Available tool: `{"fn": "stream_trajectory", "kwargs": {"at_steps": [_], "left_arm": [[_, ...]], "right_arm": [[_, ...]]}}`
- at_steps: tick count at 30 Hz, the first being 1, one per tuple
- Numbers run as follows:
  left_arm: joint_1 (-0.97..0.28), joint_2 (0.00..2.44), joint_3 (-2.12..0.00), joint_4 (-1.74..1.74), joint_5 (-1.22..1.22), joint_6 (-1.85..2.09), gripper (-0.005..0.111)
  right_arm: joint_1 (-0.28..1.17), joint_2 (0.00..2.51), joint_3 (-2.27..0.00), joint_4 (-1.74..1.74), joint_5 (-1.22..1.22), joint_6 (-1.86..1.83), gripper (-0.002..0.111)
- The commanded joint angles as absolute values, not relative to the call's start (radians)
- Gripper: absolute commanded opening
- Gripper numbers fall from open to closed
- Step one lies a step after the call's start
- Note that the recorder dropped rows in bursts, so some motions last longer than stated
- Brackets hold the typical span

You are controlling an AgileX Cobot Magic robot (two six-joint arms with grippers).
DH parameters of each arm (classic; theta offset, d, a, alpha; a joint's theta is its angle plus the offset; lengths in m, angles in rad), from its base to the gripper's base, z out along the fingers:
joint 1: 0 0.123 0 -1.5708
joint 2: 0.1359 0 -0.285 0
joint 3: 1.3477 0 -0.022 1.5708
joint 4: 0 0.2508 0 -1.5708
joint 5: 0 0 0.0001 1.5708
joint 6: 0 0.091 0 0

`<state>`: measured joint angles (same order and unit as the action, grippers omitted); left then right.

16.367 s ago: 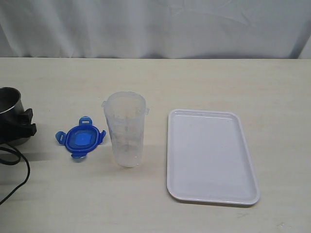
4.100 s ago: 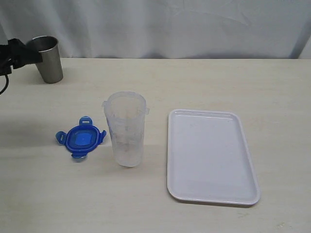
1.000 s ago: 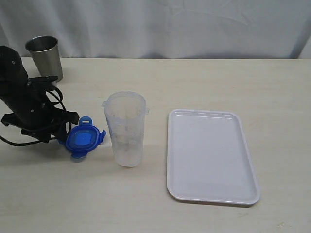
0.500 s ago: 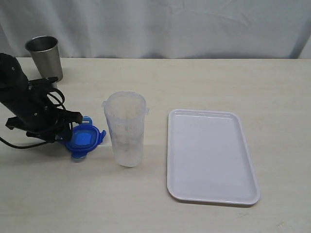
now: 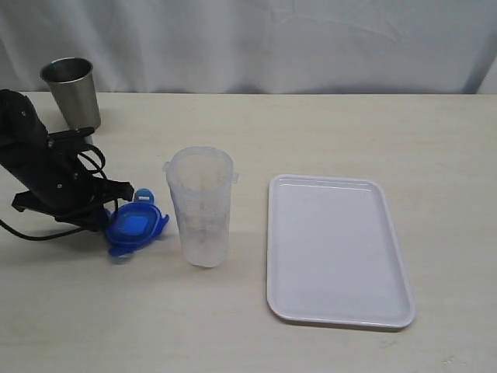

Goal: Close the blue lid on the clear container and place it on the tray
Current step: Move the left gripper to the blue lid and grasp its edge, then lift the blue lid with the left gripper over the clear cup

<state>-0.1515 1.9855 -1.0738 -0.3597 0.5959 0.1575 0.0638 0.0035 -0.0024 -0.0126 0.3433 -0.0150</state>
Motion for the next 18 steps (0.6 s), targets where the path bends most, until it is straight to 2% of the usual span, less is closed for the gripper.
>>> {"fn": "stream_trajectory", "kwargs": {"at_steps": [1, 18], "left_arm": [[-0.152, 1.986, -1.07, -0.353, 0.591, 0.161, 0.0], [-0.152, 1.956, -1.07, -0.224, 0.602, 0.163, 0.0]], "right_arm": [[0.061, 0.0, 0.0, -0.011, 0.341, -0.011, 0.004], [0.061, 0.0, 0.0, -0.011, 0.341, -0.011, 0.004]]}}
